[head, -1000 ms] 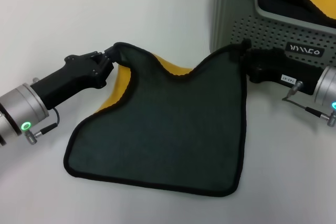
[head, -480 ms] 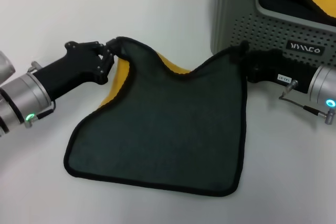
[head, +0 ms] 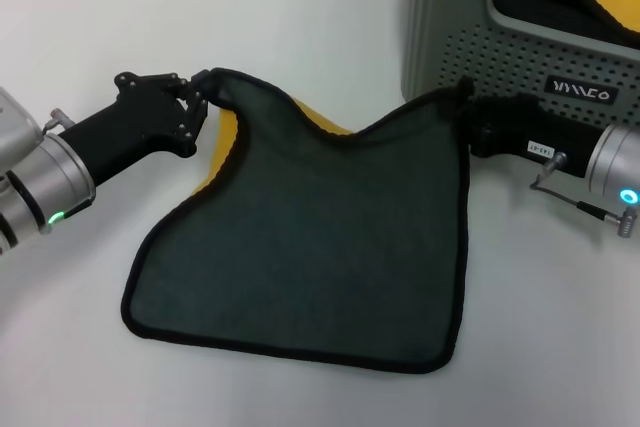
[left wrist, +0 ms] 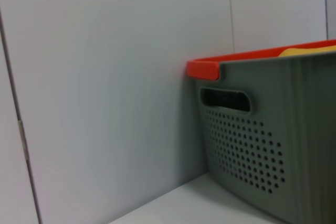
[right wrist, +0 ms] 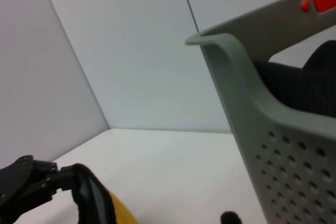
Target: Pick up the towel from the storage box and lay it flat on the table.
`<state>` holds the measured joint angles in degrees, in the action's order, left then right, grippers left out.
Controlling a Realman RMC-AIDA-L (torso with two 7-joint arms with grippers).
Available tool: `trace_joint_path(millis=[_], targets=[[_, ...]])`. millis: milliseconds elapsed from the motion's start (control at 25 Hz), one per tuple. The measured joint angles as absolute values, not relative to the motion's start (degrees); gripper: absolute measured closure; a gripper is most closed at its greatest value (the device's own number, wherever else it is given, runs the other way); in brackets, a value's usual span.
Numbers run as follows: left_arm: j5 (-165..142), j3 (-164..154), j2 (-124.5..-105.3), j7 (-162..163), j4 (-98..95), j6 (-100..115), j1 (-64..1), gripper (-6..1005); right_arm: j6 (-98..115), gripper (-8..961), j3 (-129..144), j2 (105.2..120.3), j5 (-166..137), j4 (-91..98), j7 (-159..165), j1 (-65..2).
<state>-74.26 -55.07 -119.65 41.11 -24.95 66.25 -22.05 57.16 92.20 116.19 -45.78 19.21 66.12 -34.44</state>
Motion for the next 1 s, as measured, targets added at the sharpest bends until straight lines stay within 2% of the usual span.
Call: trace_joint_path(millis=[160, 280, 360, 600, 760, 920, 1000], targets=[[-73.7, -55.0, -119.8, 41.6, -25.0, 65.0, -22.4, 971, 57.2, 931, 92.6, 116.2, -44.2, 19.3, 66.4, -34.3], [-70.8, -54.9, -119.92, 41.5, -24.8, 64.6, -22.3, 931, 57.4, 931, 93.6, 116.18, -41.3, 19.6, 66.2, -33.5], [-69.2, -54.9, -119.94, 41.3, -24.7, 64.6, -22.0, 905, 57.8, 855, 94.2, 116.18, -40.7, 20.4, 66.0, -32.6], [-66.7, -54.9, -119.97, 41.1, -24.9, 65.1, -20.9, 734, 60.8, 633, 94.5, 116.25, -40.7, 24.6, 65.3, -28.5], [-67.0, -55.2, -119.87, 43.0, -24.6, 68.3, -20.6, 504, 66.4, 481, 94.1, 116.19, -40.7, 25.8, 62.8, -27.0], [-68.5, -55.5, -119.66, 45.0, -24.6, 73.5, -20.0, 404, 74.6, 308, 94.1, 116.03, -40.8, 25.4, 57.0, -26.9], [-70.6, -55.5, -119.45, 46.7, -24.9, 77.2, -19.8, 354, 77.7, 293, 94.5, 115.9, -41.7, 25.4, 54.3, -26.9]])
